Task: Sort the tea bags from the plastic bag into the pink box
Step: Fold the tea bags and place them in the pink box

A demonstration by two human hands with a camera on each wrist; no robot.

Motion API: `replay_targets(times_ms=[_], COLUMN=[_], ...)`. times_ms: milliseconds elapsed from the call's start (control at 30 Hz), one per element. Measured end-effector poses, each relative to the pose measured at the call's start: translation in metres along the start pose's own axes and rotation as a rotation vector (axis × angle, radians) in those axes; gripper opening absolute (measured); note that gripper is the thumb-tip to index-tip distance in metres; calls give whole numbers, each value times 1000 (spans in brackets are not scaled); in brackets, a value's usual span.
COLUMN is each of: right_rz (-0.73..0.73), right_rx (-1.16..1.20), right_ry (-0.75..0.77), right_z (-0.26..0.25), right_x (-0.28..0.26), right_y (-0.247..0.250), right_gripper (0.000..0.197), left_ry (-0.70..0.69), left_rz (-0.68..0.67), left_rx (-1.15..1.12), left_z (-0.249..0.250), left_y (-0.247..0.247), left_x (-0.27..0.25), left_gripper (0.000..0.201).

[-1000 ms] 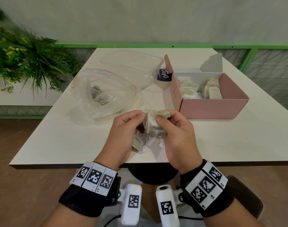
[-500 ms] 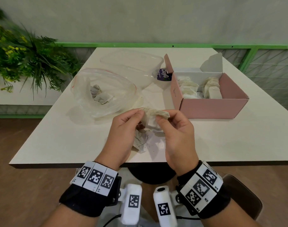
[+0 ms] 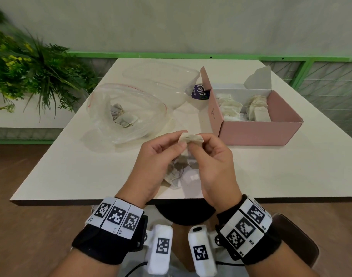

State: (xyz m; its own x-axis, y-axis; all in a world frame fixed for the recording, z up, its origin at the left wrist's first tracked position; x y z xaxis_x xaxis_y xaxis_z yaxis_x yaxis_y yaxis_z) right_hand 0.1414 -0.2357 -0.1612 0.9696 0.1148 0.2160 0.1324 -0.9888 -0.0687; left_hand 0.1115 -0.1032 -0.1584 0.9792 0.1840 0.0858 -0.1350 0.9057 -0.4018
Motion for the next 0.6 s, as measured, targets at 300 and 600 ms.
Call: replay_targets(times_ms=[300, 600], right_rz=[-54, 69], right_rx=[-47, 185], right_ry=[-92, -244], right_z=[4, 6], right_x=[1, 6], right_y=[-10, 3], right_gripper=[23, 25], left_ry=[-27, -61], left_rz=[67, 41], left_rx=[-80, 58], left_z=[1, 0], left_y=[4, 5], left_x=[3, 3], left_gripper=[57, 58])
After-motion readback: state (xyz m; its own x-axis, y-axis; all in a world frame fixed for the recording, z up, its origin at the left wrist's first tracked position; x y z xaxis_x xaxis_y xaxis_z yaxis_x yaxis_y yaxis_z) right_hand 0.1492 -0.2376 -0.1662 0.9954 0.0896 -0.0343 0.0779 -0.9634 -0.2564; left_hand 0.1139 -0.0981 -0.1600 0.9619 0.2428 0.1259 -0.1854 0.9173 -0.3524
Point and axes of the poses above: each hand's wrist, its own x-axis towards the middle knuckle, its own y-axis out of the back of the hand, z = x × y, the point moved 6 cm from there along x, towards the middle knuckle, and after that the axes turned 10 degrees about -x, right-handed, at the moved point
